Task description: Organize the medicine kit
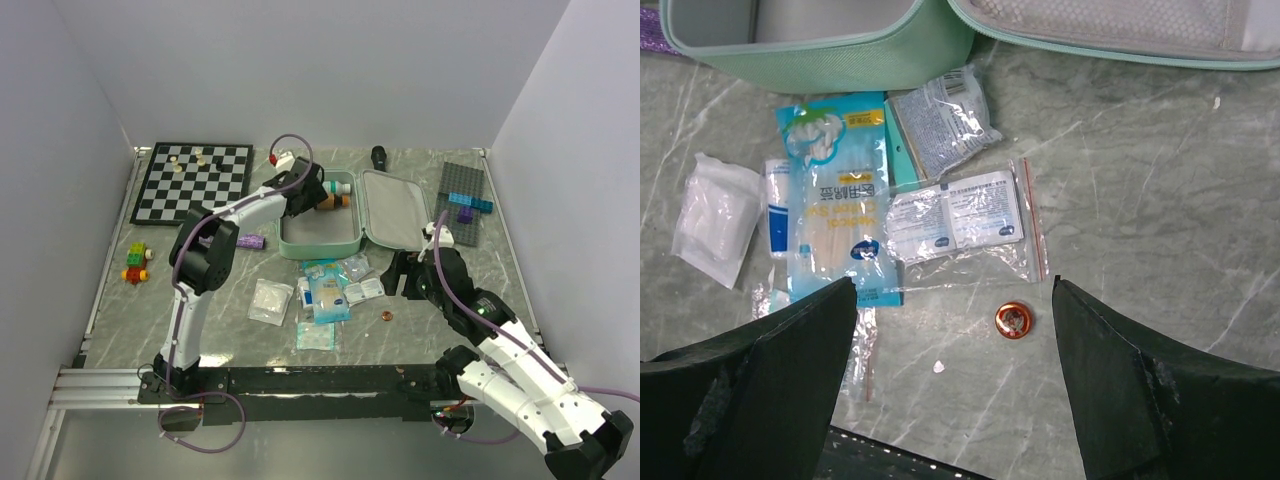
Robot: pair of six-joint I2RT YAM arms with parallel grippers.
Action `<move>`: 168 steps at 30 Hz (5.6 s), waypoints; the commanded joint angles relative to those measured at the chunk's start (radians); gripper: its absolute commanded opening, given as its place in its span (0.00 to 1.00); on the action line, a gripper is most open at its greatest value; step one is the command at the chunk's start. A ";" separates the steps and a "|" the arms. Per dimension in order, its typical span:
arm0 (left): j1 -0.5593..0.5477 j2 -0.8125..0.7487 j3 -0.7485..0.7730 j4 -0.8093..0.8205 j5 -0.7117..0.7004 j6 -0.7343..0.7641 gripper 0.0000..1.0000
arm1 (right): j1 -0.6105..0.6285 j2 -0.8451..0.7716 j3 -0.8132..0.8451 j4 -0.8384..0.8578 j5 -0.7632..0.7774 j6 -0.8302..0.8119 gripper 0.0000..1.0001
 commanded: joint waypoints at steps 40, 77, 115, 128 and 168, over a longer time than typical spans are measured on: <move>0.092 -0.893 -0.630 0.056 0.119 0.044 0.96 | 0.026 0.120 -0.016 0.159 -0.222 -0.091 0.84; -0.221 -0.675 -0.873 0.181 0.298 0.212 0.55 | 0.311 0.341 0.135 0.027 0.152 0.013 0.84; -0.086 -0.744 -0.626 0.371 0.407 1.108 0.38 | 0.298 0.114 0.142 -0.002 0.233 -0.013 0.84; -0.012 -0.264 -0.187 0.177 0.607 1.412 0.45 | 0.296 0.026 0.117 -0.080 0.285 -0.005 0.86; 0.041 -0.020 -0.009 -0.144 0.203 0.409 0.70 | 0.293 0.097 0.108 -0.005 0.273 -0.051 0.87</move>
